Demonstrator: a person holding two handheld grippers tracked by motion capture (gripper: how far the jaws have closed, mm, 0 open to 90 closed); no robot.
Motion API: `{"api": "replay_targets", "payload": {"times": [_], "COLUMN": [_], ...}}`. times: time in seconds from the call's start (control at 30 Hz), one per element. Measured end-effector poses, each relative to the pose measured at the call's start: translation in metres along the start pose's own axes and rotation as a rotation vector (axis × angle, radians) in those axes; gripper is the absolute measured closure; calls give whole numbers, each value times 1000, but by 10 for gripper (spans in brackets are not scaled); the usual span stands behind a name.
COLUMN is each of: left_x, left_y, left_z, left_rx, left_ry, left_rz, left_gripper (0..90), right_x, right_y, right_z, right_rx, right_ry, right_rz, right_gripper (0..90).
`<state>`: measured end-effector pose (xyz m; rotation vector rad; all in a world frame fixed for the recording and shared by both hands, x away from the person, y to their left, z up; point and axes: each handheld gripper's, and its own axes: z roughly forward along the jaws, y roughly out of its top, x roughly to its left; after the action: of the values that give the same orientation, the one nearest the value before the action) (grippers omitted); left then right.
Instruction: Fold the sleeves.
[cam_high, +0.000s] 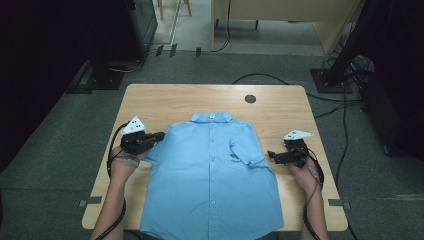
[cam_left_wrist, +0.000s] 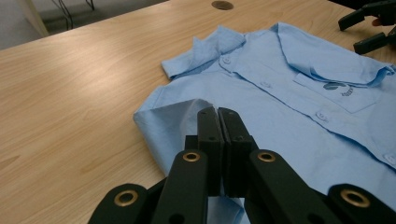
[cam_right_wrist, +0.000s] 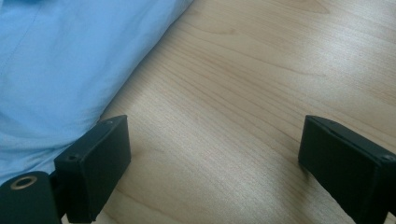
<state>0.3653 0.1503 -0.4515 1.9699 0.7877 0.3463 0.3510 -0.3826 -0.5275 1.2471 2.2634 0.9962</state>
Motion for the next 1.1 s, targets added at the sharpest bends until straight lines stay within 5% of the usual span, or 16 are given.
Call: {"api": "replay_targets", "payload": {"times": [0.47,1.1], "left_x": [-5,-29], "left_y": [7,1], "left_z": [7,52], "left_rx": [-24,33], "left_ry": [-26,-67], "left_rz": [-12,31], "left_gripper": [885,885], "right_x": [0,0], "right_y": [0,0], "right_z": [0,0], "right_rx": [0,0], "right_ry": [0,-1], "right_rz": [0,0], "right_gripper": [87,88]}}
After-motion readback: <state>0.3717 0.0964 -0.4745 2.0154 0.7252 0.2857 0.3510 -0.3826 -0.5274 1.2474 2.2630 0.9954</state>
